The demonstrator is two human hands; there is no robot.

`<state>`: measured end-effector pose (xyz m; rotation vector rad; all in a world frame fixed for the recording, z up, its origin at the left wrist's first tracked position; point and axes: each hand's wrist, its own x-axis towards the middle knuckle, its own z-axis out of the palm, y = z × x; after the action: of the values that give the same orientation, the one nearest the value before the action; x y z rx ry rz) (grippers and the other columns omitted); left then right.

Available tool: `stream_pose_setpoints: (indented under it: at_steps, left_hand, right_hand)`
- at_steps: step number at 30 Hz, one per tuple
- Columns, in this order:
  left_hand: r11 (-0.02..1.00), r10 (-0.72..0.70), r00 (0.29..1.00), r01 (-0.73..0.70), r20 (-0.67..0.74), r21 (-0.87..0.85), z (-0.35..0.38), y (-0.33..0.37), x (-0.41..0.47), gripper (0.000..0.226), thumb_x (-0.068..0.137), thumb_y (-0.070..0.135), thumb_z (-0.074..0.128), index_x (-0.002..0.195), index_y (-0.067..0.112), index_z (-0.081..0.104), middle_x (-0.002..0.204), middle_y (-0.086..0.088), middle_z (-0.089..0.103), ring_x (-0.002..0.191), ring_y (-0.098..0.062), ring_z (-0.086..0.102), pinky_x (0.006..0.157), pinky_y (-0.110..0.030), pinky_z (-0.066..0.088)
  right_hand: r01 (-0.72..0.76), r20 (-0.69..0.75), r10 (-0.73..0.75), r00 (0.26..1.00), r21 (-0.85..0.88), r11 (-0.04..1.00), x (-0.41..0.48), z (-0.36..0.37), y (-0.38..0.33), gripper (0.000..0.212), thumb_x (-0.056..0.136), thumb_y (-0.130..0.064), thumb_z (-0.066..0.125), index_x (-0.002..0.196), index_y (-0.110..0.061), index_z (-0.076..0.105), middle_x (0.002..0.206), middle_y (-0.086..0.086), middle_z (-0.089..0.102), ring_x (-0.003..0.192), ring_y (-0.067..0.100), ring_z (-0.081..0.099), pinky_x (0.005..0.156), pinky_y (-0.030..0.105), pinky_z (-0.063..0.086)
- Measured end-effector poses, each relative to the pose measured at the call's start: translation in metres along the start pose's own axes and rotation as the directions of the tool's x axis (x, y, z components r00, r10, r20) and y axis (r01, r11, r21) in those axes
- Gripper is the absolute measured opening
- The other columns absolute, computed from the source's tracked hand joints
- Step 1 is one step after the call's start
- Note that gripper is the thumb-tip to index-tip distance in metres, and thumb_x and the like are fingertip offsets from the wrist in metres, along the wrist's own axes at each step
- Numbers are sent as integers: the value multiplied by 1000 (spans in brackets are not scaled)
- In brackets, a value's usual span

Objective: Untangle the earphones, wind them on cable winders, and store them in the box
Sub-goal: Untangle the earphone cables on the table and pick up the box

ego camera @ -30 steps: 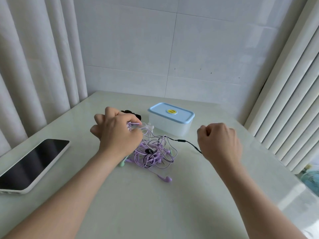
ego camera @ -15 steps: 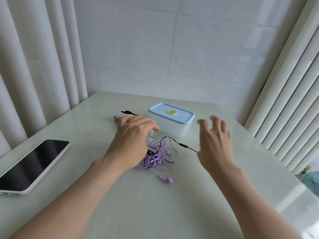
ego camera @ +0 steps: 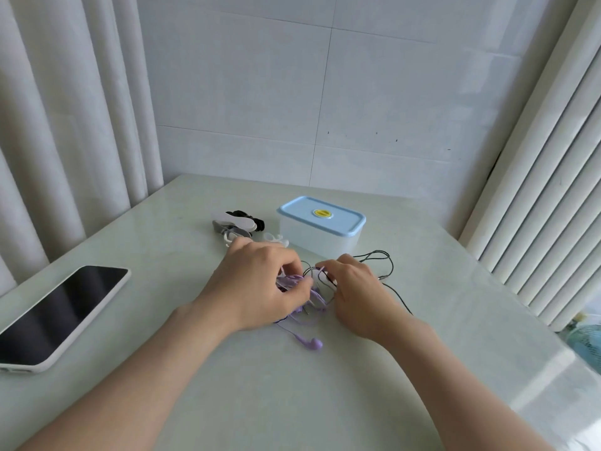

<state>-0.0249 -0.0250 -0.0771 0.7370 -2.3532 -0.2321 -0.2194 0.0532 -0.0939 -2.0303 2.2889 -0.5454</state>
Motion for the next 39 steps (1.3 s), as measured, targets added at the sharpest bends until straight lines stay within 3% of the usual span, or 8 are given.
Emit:
stream_pose_setpoints:
  at_steps: [6, 11, 15, 19, 21, 29, 33, 39]
  left_hand:
    - [990, 11, 999, -16, 35, 143, -3, 4, 0, 56, 64, 86, 57, 88, 37, 68, 81, 20, 57, 81, -4, 55, 94, -39, 38]
    - [969, 39, 999, -29, -34, 247, -1, 4, 0, 48, 64, 78, 66, 86, 37, 73, 82, 16, 49, 84, -9, 52, 88, -41, 37]
    - [961, 79, 988, -39, -137, 272, -2, 3, 2, 38, 63, 67, 80, 81, 35, 71, 82, 14, 46, 85, -13, 51, 83, -40, 32]
    - [948, 128, 970, -60, -204, 312, -4, 4, 4, 30, 63, 47, 90, 82, 32, 72, 85, 11, 47, 87, -19, 54, 80, -37, 23]
    - [942, 139, 960, -53, -244, 331, -6, 4, 5, 27, 66, 34, 91, 84, 31, 73, 87, 9, 49, 88, -22, 55, 81, -35, 18]
    - [930, 110, 954, 0, -280, 368, -8, 1, 7, 28, 76, 16, 87, 96, 31, 74, 94, 9, 60, 90, -25, 58, 87, -40, 29]
    - [948, 150, 959, -70, -242, 310, -8, 1, 6, 19, 81, 28, 83, 91, 32, 68, 90, 13, 61, 94, -22, 58, 90, -42, 31]
    - [967, 225, 957, -197, -181, 163, -8, 9, 5, 31, 74, 30, 81, 92, 28, 56, 77, 15, 51, 87, -14, 47, 90, -39, 35]
  right_hand:
    - [-79, -123, 60, 991, -160, 984, -4, -7, 12, 55, 87, 1, 44, 133, -23, 62, 104, 2, 67, 107, 33, 54, 92, 36, 42]
    - [-136, -308, 176, 935, 146, 980, -4, -18, 0, 45, 85, -12, 31, 78, -30, 72, 81, -8, 60, 85, 23, 55, 77, 34, 41]
    - [-75, -377, 279, 883, 474, 877, -9, -34, -16, 41, 90, -1, 39, 73, -17, 73, 54, -10, 55, 50, 12, 43, 47, 20, 29]
    - [5, -439, 223, 870, 462, 887, -15, -37, -21, 14, 92, -23, 59, 97, -25, 72, 57, -14, 47, 61, 7, 47, 56, 15, 34]
    - [43, -437, 132, 890, 368, 929, -16, -36, -20, 28, 94, -25, 66, 119, -37, 70, 74, -21, 46, 75, -1, 51, 67, 8, 36]
    - [-2, -385, 129, 914, 312, 950, -12, -33, -18, 15, 98, -30, 67, 92, -36, 79, 86, -16, 52, 84, -7, 53, 70, 12, 34]
    - [-7, -412, 313, 856, 597, 803, -10, -38, -18, 22, 99, -16, 60, 87, -21, 77, 69, -15, 67, 66, 4, 61, 60, 18, 44]
    - [23, -256, 432, 865, 879, 475, -6, -37, -22, 23, 111, -15, 33, 105, -10, 55, 92, 2, 82, 92, 17, 76, 79, 34, 47]
